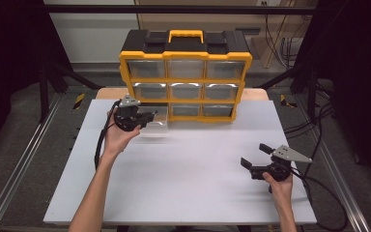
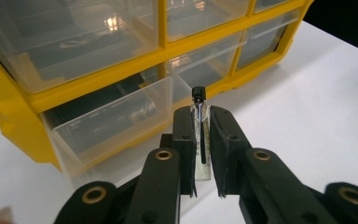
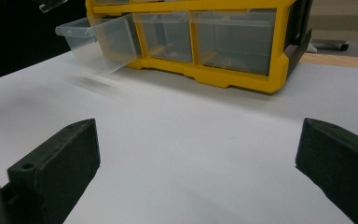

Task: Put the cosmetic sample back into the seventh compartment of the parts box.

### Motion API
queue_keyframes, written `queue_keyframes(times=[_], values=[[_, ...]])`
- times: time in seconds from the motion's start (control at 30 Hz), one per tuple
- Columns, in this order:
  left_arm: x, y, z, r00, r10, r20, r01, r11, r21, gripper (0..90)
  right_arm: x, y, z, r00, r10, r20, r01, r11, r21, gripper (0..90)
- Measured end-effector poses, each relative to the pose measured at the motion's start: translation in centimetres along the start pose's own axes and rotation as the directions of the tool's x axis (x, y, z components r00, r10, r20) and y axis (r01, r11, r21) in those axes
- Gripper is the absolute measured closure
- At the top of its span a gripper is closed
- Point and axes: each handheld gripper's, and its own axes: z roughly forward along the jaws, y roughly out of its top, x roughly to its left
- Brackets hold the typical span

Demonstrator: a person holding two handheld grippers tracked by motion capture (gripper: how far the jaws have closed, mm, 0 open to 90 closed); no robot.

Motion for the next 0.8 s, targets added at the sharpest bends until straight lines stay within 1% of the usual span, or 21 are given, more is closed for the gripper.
queue_keyframes(times=[0.2, 0.37, 0.63, 0.8], values=[[0.7, 0.3, 0.3, 0.9999, -0.002, -0.017, 0.002, 0.9999, 0.012, 80.2, 0.0, 0.0, 0.0, 1.0, 0.001, -0.001, -0.001, 1.0, 0.002, 0.4], [1.1, 0.5, 0.7, 0.9997, -0.003, -0.023, 0.003, 0.9999, 0.014, 80.2, 0.0, 0.0, 0.0, 1.0, 0.0, 0.0, 0.0, 1.0, 0.0, 0.4], [2.0, 0.3, 1.5, 0.9991, -0.016, -0.04, 0.017, 0.9995, 0.026, 80.1, 0.0, 0.0, 0.0, 1.0, 0.0, 0.0, 0.0, 1.0, -0.001, 0.4], [2.4, 0.2, 1.9, 0.9984, -0.018, -0.054, 0.02, 0.9995, 0.025, 80.2, 0.0, 0.0, 0.0, 1.0, 0.003, -0.002, -0.003, 1.0, 0.001, 0.4]])
